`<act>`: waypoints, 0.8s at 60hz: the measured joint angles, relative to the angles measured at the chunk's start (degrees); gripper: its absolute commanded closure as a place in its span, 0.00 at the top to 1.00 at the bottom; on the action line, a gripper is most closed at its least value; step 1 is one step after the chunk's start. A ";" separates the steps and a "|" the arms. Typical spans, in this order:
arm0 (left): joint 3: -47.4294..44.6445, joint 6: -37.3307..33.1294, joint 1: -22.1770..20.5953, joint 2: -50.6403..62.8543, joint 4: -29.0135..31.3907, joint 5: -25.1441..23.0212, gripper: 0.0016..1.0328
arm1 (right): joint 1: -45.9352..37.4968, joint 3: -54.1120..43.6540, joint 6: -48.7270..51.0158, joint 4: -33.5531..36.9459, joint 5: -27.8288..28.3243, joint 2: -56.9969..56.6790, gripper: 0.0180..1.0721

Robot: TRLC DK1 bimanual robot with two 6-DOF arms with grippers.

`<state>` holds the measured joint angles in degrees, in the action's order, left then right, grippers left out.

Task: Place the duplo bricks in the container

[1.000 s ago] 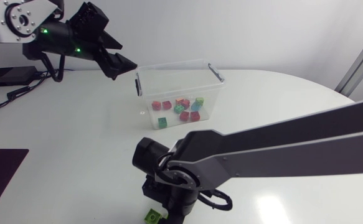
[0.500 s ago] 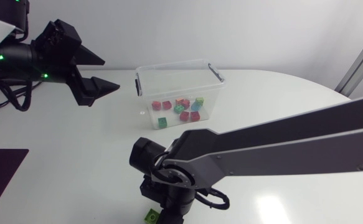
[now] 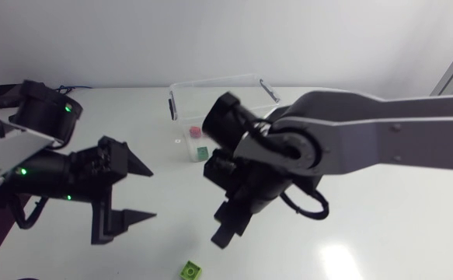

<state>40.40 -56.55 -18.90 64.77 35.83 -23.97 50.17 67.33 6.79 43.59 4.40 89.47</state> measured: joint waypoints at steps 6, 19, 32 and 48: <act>-3.45 -0.26 -3.89 0.00 0.04 0.85 0.96 | -3.39 3.21 0.00 0.22 -0.17 -2.47 0.24; -6.23 -0.20 -12.24 0.74 -0.57 2.93 0.96 | -10.54 11.52 0.07 0.74 -0.61 -3.61 0.24; -8.28 0.24 -17.79 4.94 -2.80 4.83 0.94 | -16.31 18.53 0.48 0.83 -0.52 -2.29 0.25; -8.50 0.70 -22.58 10.10 -3.52 6.03 0.92 | -19.85 24.00 0.48 -2.03 0.11 4.39 0.25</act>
<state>31.90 -55.86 -41.47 74.87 32.32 -17.93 30.33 91.33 7.27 41.56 4.51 93.86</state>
